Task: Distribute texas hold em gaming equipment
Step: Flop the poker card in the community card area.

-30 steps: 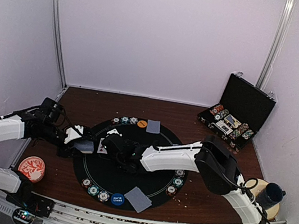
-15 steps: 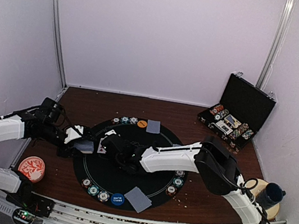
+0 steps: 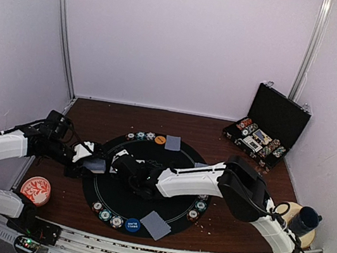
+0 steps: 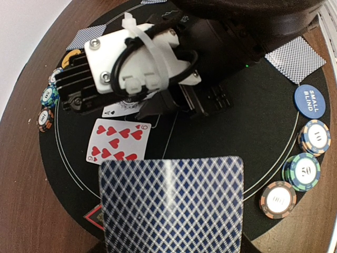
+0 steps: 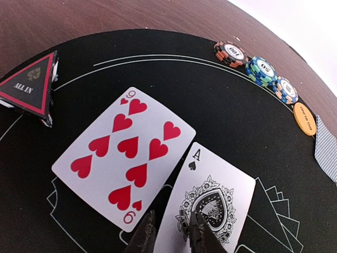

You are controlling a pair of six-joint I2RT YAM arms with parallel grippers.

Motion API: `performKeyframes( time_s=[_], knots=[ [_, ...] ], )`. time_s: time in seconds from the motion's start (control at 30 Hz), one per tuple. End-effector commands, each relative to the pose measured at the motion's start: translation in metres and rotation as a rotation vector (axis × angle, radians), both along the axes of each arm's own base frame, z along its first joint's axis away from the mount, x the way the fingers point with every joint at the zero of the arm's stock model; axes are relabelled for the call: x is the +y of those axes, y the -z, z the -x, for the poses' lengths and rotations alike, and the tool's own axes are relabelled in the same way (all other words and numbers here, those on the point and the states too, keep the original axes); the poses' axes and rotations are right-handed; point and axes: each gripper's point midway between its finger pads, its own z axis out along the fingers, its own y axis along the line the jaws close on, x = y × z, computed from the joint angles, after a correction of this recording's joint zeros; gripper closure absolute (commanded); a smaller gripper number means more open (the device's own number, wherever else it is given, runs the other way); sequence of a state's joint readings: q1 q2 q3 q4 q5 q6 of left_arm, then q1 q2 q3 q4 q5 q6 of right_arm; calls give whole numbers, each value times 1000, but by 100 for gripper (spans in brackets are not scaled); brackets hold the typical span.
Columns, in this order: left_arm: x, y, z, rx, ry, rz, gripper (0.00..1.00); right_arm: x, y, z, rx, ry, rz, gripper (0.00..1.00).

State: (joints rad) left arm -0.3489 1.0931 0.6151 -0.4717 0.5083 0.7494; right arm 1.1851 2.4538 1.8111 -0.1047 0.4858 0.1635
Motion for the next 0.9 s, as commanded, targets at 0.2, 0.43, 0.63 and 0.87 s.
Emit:
performKeyframes(
  time_s=[0.2, 0.43, 0.63, 0.87],
  knots=[
    [-2, -6, -5, -37, -1, 15, 85, 7, -3, 13, 4, -19, 9, 68],
    [-2, -5, -5, -33, -1, 14, 85, 7, -10, 14, -5, -16, 5, 61],
    [-2, -5, -5, -33, -1, 14, 85, 9, -22, 17, -17, -17, -9, 56],
    [-2, -5, -6, -33, -1, 13, 85, 10, -43, 20, -40, -8, -29, 53]
  ],
)
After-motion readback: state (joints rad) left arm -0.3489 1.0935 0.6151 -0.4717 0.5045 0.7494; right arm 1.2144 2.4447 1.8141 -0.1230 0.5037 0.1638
